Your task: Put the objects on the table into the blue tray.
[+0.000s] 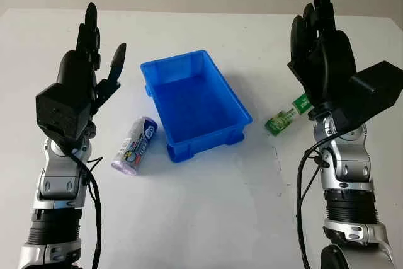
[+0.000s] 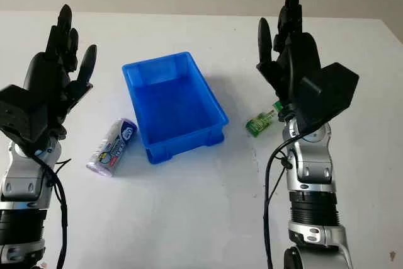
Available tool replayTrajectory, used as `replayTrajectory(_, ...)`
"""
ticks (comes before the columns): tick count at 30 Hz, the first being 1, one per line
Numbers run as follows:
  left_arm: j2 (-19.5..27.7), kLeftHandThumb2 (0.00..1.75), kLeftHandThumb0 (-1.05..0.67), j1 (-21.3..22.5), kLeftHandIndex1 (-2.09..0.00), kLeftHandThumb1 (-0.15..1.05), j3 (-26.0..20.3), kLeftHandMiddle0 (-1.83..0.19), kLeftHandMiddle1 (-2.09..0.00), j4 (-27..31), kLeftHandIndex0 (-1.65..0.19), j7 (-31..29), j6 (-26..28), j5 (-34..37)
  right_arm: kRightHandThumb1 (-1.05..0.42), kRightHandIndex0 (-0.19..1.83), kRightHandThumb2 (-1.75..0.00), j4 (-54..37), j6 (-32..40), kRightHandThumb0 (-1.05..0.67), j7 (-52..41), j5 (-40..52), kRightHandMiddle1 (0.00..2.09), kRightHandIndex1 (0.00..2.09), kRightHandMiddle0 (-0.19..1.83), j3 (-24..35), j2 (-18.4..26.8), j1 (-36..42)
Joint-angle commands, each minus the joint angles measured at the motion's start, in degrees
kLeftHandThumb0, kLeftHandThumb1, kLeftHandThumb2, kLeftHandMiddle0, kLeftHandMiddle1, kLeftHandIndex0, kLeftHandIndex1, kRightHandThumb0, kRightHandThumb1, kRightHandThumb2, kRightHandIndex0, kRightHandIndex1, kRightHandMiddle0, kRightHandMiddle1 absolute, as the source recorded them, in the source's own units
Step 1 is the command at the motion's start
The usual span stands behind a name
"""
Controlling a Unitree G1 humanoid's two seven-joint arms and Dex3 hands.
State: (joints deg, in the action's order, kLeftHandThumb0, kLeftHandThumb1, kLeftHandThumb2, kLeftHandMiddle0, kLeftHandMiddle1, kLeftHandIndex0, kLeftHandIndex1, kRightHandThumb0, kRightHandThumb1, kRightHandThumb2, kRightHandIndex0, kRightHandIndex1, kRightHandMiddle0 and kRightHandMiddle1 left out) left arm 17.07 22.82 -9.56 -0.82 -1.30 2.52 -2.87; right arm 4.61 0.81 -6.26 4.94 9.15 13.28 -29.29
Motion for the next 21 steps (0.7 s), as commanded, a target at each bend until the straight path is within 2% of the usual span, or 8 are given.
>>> replayTrajectory(1,0.4,0.49,-0.61,-1.03,-0.05,1.05,-0.31,0.07,-0.05,1.39,0.07,-0.35,-0.45,0.23,-1.05,-0.19,-0.6,-1.75,0.25,-0.7,-0.1,0.21,0.01,0.0,-0.19,-0.15,-0.05,1.04)
replayTrajectory(6,0.57,0.51,-0.59,-1.86,-0.06,1.05,0.02,0.06,-0.06,2.9,0.07,-0.2,0.8,-0.79,-1.05,-0.19,-0.6,-3.29,1.37,-0.7,-0.02,0.71,0.02,0.0,-0.19,-0.14,-0.32,2.0)
replayTrajectory(12,0.08,0.5,-0.62,-0.67,-0.05,1.05,0.46,0.06,-0.05,1.3,0.07,-0.11,0.94,-1.23,-1.05,-0.19,-0.6,-1.82,1.5,-0.69,-0.44,0.57,0.03,0.0,-0.19,-0.1,-0.09,1.23)
replayTrajectory(21,0.3,0.51,-0.6,-1.07,-0.06,1.05,-0.27,0.06,-0.06,1.75,0.07,0.31,0.91,-0.91,-1.05,-0.17,-0.55,-1.24,0.58,-0.7,-1.05,-0.17,0.05,0.03,-0.15,0.81,2.13,0.31)
